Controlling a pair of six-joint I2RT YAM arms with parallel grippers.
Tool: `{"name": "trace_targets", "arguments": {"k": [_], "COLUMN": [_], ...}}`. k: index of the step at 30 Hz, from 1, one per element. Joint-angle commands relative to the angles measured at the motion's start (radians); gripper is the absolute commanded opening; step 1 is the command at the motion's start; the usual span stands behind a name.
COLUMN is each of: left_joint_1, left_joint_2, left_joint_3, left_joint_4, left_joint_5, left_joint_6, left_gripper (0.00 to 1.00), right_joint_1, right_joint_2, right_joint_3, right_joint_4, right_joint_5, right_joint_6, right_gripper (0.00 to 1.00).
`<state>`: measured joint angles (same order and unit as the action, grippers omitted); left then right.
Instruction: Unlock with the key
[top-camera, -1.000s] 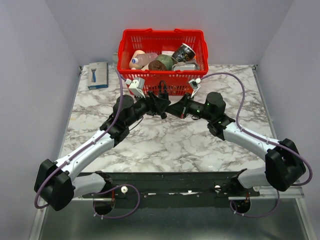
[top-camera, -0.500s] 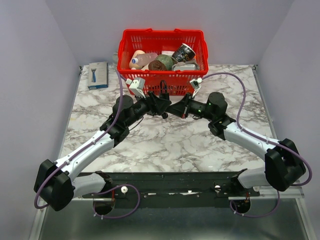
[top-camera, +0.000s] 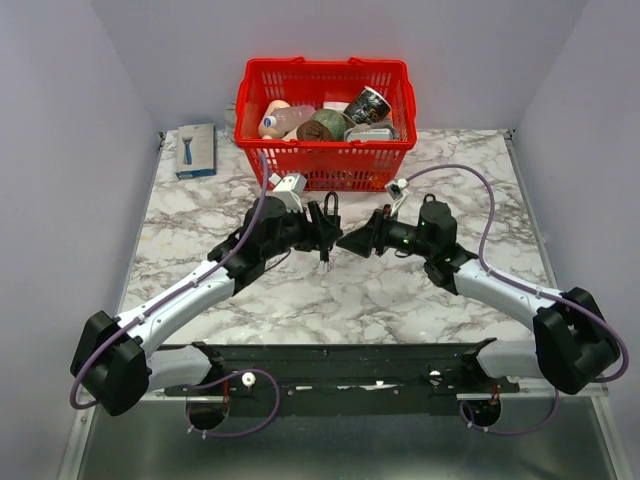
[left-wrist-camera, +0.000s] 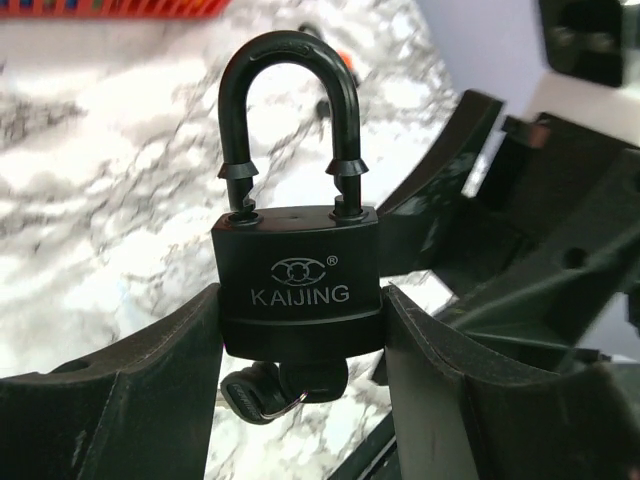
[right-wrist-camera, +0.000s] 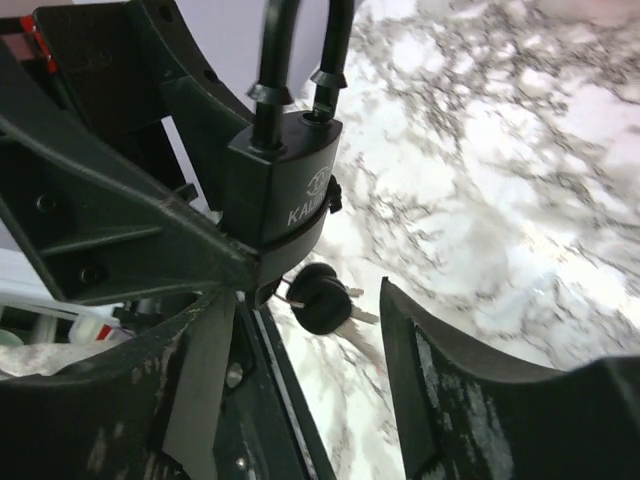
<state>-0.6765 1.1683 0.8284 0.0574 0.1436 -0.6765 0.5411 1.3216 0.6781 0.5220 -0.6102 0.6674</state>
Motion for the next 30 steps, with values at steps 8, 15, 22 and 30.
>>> {"name": "trace_targets", "arguments": {"k": [8,15,22,30], "left_joint_1": [0.012,0.012,0.011,0.012], "left_joint_2": [-0.035,-0.079,-0.059,-0.064], "left_joint_3": [0.028,0.008,0.02,0.014], "left_joint_4": [-0.045,-0.001,0.01,0.077], "left_joint_5": [0.148,0.569,0.878,0.99], "left_joint_6": [0.152,0.267,0.279,0.221], "left_gripper": [0.0,0.0,0.0,0.0], "right_joint_1": [-0.052,-0.052,-0.052,-0.047], "right_joint_2": [-0.237,-0.3,-0.372,-0.315], "right_joint_3": [-0.031,0.147,0.212,0.245], "right_joint_4": [-0.258,-0.517,-0.517,-0.597], "right_joint_5": [-0.013,-0.17,-0.272,-0.488], "right_joint_6": [-0.212,-0.483,-0.5,-0.491], "right_gripper": [0.78,0.78,0.78,0.73]}}
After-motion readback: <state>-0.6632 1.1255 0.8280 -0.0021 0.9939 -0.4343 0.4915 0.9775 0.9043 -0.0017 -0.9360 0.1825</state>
